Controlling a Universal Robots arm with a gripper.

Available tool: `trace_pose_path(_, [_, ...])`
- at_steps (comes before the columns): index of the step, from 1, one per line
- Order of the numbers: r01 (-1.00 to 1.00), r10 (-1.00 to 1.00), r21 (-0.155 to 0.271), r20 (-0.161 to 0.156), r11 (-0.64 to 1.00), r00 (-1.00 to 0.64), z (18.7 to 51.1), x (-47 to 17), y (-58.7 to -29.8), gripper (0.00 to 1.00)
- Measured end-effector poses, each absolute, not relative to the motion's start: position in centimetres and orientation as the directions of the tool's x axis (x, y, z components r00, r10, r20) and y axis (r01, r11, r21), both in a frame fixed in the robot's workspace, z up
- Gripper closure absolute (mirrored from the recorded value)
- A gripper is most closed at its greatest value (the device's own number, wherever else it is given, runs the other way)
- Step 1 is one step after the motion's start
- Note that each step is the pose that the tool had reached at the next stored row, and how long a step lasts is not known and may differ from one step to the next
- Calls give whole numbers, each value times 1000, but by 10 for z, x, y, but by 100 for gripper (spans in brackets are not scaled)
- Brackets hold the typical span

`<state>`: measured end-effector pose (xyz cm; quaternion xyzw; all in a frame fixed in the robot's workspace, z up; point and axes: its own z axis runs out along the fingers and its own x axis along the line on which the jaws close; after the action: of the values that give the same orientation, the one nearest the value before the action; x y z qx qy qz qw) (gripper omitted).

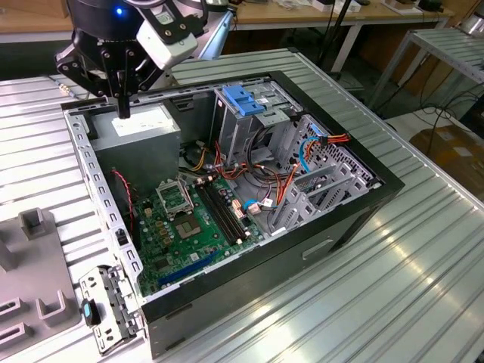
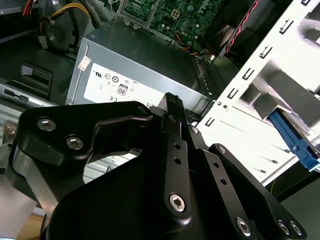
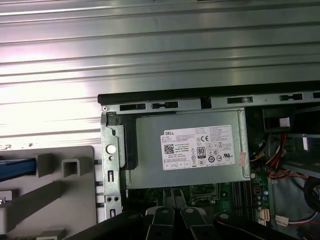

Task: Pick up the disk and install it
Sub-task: 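Reach for the disk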

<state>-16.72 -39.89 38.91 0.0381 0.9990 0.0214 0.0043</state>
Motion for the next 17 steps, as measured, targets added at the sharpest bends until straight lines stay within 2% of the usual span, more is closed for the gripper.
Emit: trace_pose_path(17, [76,76,43,-6,996,-997,389,-171,-399,89])
